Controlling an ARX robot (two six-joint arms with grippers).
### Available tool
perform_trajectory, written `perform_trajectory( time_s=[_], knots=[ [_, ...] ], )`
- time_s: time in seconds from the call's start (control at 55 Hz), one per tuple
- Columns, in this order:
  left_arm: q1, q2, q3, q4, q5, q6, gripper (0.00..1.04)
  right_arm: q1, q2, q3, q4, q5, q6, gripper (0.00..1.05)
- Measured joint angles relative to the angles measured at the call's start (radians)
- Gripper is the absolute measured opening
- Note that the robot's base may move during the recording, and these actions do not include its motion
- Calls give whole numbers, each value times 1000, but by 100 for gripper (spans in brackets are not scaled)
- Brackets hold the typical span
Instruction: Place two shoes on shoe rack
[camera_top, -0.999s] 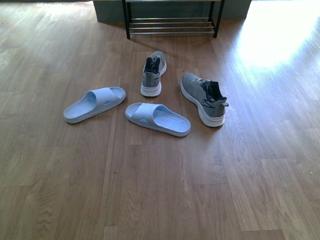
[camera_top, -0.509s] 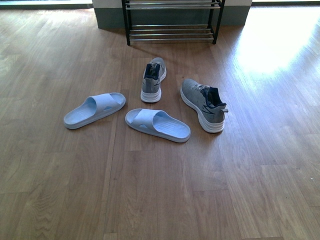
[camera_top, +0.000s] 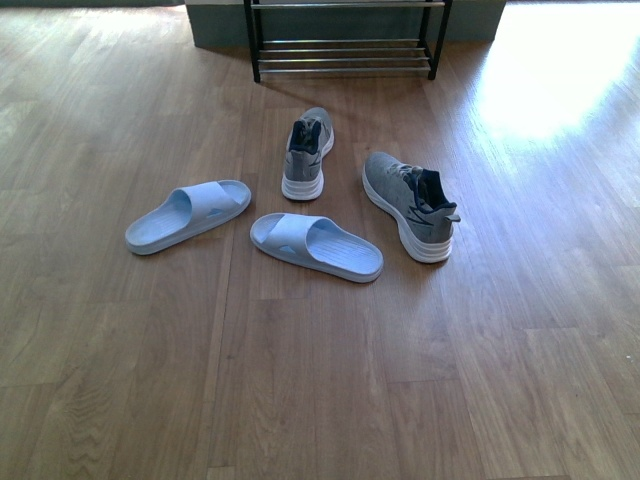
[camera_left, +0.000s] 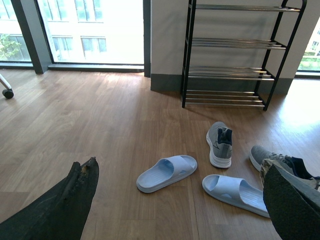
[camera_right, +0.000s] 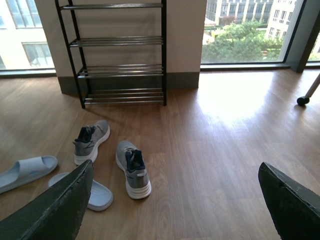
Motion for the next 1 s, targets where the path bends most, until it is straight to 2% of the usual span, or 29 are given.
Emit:
perform_trajectory(
  time_s=[0.999],
  knots=[
    [0,0,0,0,1,0,95,0,0,0,0,0,0,96]
  ],
)
